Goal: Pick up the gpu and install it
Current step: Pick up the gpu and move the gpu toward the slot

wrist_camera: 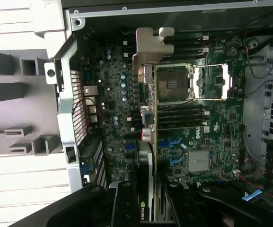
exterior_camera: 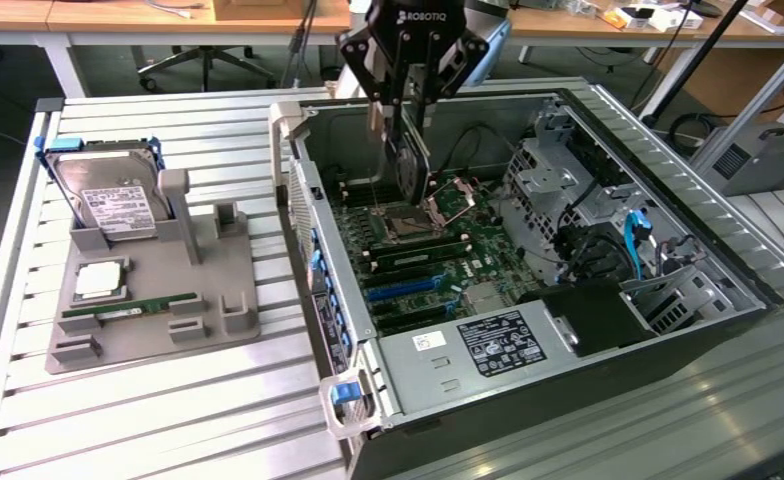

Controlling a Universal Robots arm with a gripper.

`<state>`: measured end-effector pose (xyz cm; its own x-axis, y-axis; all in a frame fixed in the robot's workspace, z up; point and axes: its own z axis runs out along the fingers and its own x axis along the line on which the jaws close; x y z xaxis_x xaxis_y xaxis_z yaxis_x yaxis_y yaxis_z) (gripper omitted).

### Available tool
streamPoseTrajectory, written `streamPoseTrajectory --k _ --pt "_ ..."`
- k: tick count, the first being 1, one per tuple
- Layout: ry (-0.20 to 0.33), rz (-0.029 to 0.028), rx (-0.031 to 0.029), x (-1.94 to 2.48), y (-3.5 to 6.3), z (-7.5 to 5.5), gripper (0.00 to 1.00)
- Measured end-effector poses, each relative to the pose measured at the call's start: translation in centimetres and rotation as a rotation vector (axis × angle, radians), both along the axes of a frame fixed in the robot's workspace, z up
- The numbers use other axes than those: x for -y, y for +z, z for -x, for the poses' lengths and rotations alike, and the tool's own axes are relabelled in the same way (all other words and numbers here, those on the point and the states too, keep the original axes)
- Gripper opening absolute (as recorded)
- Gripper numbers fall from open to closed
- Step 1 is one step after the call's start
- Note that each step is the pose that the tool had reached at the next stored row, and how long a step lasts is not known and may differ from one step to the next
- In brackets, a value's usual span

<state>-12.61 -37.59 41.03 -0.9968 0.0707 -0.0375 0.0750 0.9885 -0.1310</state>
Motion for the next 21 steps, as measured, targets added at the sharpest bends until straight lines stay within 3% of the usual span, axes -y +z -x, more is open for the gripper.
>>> streamPoseTrajectory --k 21 --pt "0.0 0.021 0.0 0.0 -0.54 -0.09 0.27"
